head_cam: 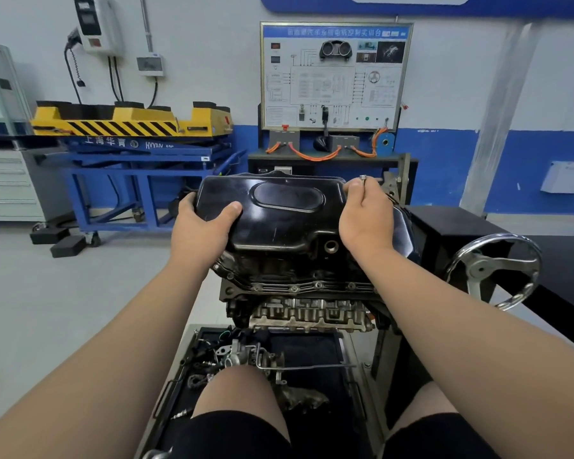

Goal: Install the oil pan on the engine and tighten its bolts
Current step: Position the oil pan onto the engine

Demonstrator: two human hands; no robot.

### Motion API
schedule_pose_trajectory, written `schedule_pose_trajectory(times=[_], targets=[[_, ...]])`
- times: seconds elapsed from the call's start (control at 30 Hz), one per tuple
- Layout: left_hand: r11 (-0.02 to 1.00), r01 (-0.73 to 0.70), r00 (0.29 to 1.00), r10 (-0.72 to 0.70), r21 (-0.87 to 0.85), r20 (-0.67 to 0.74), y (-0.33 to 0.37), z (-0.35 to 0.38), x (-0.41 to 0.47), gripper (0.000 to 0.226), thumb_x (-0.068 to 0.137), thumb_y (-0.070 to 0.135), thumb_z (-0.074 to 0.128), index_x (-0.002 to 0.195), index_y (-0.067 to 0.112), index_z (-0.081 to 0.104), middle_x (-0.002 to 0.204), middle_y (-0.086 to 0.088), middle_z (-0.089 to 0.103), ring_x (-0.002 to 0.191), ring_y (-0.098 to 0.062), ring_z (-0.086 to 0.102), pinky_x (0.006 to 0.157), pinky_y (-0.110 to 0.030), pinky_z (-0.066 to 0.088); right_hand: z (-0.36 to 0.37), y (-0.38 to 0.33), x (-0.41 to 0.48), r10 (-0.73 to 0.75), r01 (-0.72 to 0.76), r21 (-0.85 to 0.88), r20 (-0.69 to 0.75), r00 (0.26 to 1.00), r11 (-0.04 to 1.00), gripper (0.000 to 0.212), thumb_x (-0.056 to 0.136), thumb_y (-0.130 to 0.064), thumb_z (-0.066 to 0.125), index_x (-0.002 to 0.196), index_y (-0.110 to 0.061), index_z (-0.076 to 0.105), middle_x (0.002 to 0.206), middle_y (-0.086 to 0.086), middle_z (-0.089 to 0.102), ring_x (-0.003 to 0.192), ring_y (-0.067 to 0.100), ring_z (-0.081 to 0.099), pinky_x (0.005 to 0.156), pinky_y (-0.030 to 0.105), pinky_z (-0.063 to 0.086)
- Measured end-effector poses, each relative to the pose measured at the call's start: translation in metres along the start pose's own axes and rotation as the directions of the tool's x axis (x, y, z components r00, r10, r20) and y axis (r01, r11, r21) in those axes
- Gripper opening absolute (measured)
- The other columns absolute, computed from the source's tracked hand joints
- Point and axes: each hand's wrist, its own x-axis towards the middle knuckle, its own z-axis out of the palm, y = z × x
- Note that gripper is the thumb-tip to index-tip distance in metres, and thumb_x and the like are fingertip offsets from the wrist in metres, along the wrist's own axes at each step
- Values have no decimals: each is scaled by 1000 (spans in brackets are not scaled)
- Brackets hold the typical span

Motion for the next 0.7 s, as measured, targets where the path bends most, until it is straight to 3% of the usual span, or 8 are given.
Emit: schedule_pose_trajectory(times=[0.37,0.63,0.7], targets=[[999,-13,1000,14,37,-11,-8,-4,-4,89,72,56,70,144,21,31,110,10,52,101,-15,54,91,-34,48,1,1,-7,-6,6,-48,-6,1000,999,32,99,-33,30,90,-17,56,80,-5,60,79,18,56,70,33,41],[1000,5,1000,-5,17,12,-5,-4,-8,87,75,52,70,144,18,30,126,2,53,109,-18,55,94,-35,47,-2,0,-9,-22,22,-55,3,1000,998,34,99,-34,30,93,-14,57,84,0,63,81,20,58,73,36,45],[992,10,1000,-12,128,10,0,-4,-10,85,78,53,66,145,15,30,135,-6,48,119,-25,50,102,-42,43,-2,0,-11,-26,26,-62,1,1000,998,34,99,-34,29,94,-14,57,85,0,63,81,20,58,74,38,47]])
